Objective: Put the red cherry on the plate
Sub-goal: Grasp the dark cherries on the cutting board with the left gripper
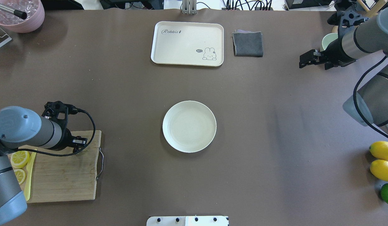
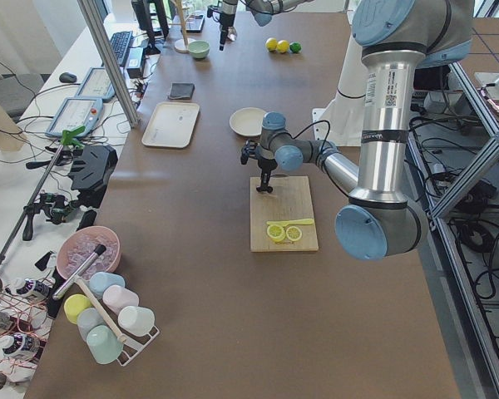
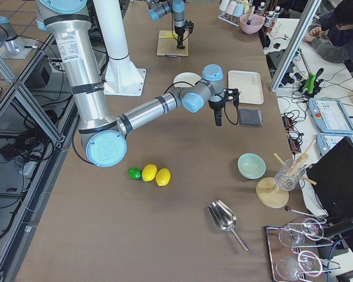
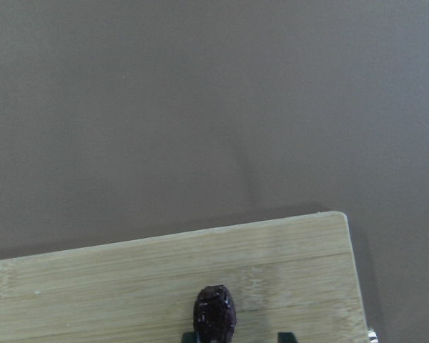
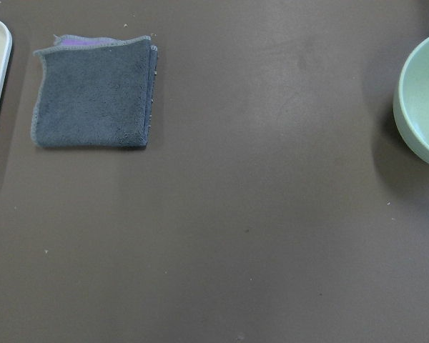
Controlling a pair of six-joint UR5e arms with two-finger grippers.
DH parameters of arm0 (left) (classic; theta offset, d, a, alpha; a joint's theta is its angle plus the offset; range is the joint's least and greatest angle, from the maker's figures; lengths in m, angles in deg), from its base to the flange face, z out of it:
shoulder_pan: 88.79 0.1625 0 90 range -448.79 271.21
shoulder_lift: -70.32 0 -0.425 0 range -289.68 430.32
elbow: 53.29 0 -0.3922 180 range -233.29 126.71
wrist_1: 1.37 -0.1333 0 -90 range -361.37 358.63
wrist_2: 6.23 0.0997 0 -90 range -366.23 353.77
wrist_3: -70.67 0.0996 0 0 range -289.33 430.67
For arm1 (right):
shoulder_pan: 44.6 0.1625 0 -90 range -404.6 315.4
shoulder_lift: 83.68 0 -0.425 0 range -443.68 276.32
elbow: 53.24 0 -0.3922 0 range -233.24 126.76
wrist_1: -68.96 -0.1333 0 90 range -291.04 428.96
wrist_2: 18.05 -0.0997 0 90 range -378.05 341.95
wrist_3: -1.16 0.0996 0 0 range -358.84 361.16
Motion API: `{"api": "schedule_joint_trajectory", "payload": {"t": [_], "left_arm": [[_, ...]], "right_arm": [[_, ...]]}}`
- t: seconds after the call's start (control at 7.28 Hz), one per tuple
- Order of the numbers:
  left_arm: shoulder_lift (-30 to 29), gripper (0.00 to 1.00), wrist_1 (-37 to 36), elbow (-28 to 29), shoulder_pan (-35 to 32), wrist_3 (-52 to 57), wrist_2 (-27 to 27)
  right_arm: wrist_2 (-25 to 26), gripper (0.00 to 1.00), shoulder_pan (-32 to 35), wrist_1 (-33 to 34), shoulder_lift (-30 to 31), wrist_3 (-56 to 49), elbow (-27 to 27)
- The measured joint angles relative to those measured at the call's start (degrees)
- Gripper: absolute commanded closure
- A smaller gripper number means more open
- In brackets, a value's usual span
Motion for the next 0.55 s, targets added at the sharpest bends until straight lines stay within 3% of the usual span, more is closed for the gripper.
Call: {"api": "schedule_joint_trajectory", "payload": {"t": [0.27,0.55], "left_arm": [[0.1,0.63,0.0,0.1,0.0,0.0,0.0],[-0.2,0.64,0.0,0.3,0.1,0.1,0.1]], "right_arm": [[0.1,0.00,0.1,0.0,0.1,0.0,0.0],[0.1,0.00,0.1,0.0,0.1,0.0,-0.1]]}}
